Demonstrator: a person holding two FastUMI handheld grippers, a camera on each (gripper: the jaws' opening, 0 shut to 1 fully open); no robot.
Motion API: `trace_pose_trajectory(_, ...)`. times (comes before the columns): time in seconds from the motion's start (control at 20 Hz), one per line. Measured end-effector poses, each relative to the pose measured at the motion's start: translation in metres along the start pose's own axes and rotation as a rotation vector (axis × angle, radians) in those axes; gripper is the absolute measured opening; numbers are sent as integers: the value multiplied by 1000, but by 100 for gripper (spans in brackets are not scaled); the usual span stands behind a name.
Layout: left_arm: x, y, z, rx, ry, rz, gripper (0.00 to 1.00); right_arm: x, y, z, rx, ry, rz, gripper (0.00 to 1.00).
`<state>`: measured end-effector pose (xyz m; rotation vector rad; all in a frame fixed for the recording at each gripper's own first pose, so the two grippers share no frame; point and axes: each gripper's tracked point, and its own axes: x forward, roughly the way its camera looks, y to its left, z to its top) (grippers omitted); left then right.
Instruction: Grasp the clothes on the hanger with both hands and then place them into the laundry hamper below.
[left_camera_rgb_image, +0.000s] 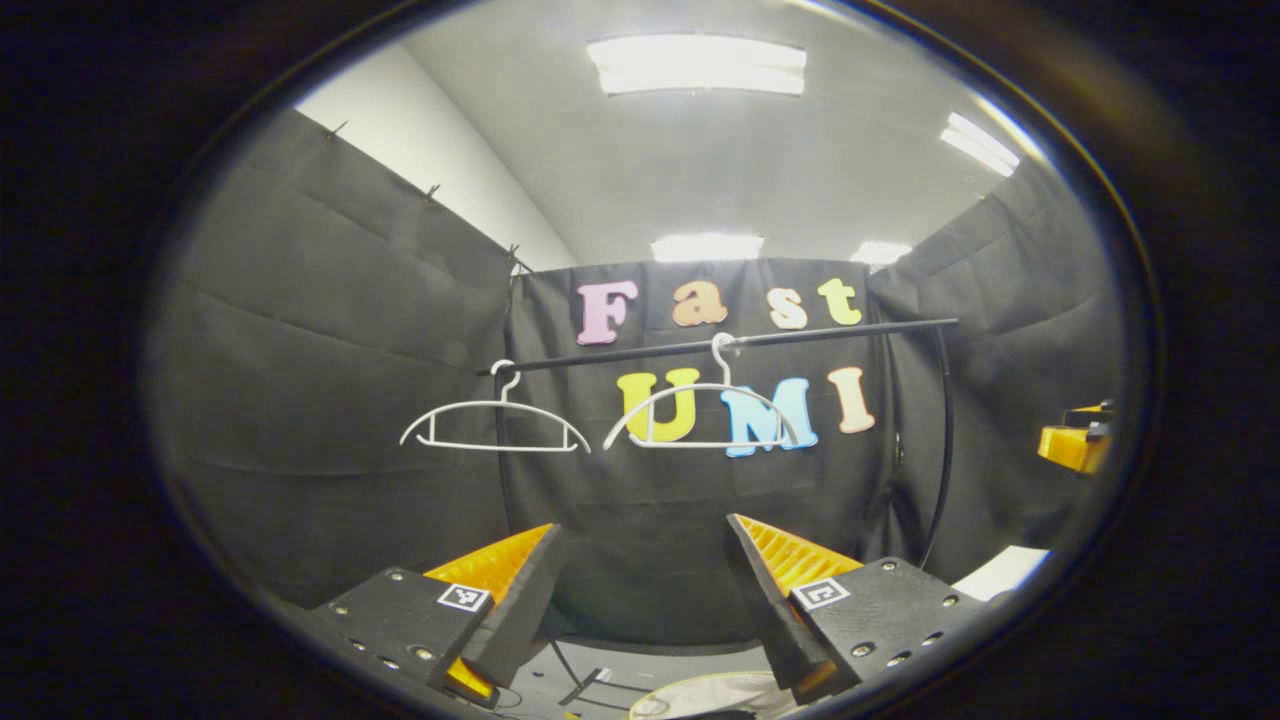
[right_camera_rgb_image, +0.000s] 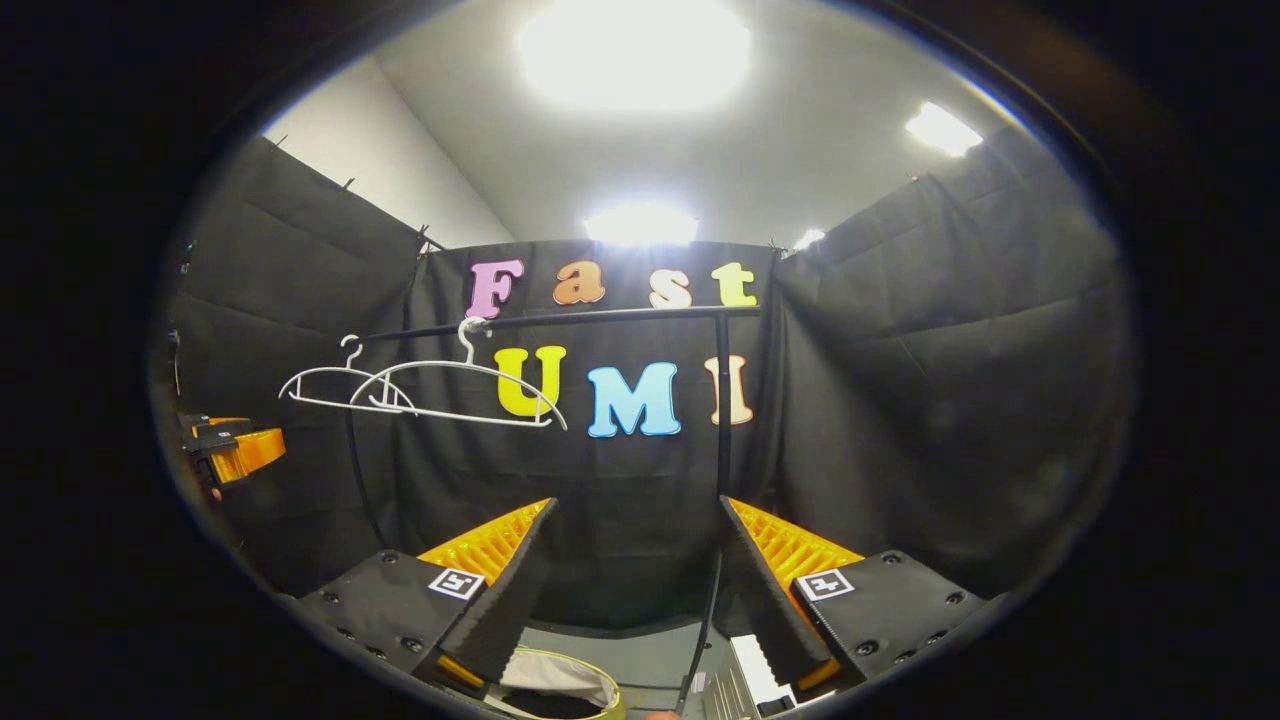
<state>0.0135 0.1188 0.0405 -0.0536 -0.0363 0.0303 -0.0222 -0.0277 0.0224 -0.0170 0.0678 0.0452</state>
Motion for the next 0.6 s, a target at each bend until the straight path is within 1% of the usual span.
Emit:
trace_pose_trajectory(0.1,0,1,2,-4,-9,0,94,0,-1,3,-8,-10,-4,97)
trace_pose_trajectory(0.25,3,2,2,21,-16,7,92,2,2,4,-20,-19,-3,98)
trace_pose_trajectory(0.5,9,-4,4,50,-24,-3,94,10,6,5,-17,-37,-2,96)
trace_pose_trajectory(0.6,12,-8,5,56,-26,-11,94,12,4,5,-17,-41,0,98)
